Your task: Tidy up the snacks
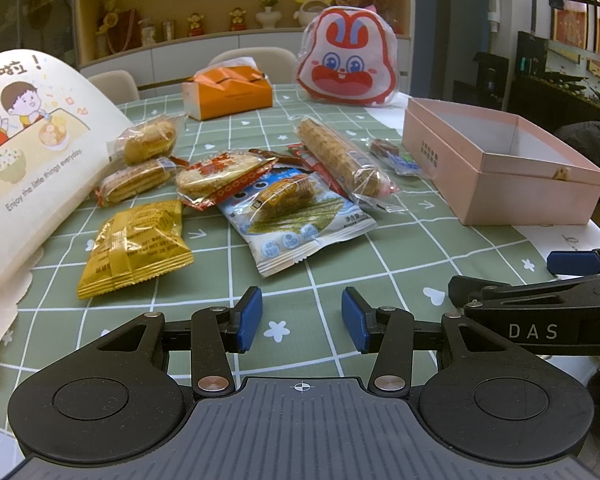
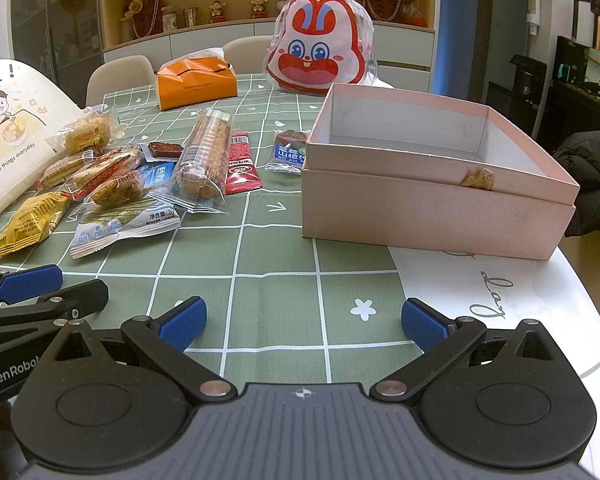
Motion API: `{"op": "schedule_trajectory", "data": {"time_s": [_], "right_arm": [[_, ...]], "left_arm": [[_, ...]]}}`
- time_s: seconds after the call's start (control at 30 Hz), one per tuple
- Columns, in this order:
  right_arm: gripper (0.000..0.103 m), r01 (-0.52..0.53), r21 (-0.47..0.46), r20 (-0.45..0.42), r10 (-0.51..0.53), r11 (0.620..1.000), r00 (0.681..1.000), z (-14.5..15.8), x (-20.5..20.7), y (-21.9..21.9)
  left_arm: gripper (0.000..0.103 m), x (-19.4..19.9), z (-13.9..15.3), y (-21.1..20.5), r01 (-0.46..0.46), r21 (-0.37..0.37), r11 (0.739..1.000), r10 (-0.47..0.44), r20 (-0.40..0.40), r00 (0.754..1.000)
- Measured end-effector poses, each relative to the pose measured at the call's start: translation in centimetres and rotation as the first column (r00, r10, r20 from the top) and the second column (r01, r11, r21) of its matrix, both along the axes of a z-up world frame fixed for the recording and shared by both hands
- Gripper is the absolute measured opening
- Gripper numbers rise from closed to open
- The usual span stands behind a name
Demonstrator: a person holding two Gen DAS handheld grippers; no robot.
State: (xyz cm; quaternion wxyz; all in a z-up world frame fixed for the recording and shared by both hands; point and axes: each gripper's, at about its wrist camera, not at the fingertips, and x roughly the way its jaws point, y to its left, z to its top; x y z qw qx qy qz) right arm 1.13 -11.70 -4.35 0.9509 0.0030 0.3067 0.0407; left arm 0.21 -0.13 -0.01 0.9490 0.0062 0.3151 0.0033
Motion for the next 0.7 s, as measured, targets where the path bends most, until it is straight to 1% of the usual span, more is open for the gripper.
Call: {"op": "schedule_trajectory", "data": {"time_s": [0.37, 0.5, 0.57, 0.6, 0.63, 0.7], "right_arm": [[0.103, 0.0, 0.0, 0.0, 0.0, 1.0, 1.0, 0.0, 0.0, 0.0], [0.103, 0.0, 0.0, 0.0, 0.0, 1.0, 1.0, -0.1, 0.1, 0.0], [0.103, -0.013, -0.001, 0.001, 0.013, 1.0, 1.0, -0.3, 0.2, 0.0], [0.103, -0.024, -0.003, -0.005, 0.024, 1.0, 1.0, -0.4, 0.4, 0.0], [0.103, -0.037, -0.005, -0.017, 0.037, 0.999, 0.999, -0.4, 0.7, -0.1], [0.103, -0.061, -0.005, -0.045, 0.06, 0.998, 0.997, -0.1, 1.1, -0.3]], "left_arm": [[0.05, -0.2, 0.0, -0.3, -0.001, 0.004, 1.0, 0.001, 0.0, 1.0], [0.049, -0.3, 0.1, 0.1, 0.014, -0.014, 1.0, -0.014, 0.003, 1.0], [0.049, -0.4, 0.1, 0.5, 0.044, -0.043, 0.998, -0.044, 0.004, 0.999], [0.047, -0.4, 0.3, 0.9, 0.063, -0.072, 0.995, -0.063, -0.001, 0.998], [0.045, -0.4, 0.5, 1.6, 0.08, -0.111, 0.991, -0.081, -0.007, 0.997], [0.045, -0.3, 1.3, 3.2, 0.101, -0.21, 0.973, -0.104, -0.005, 0.995]]}}
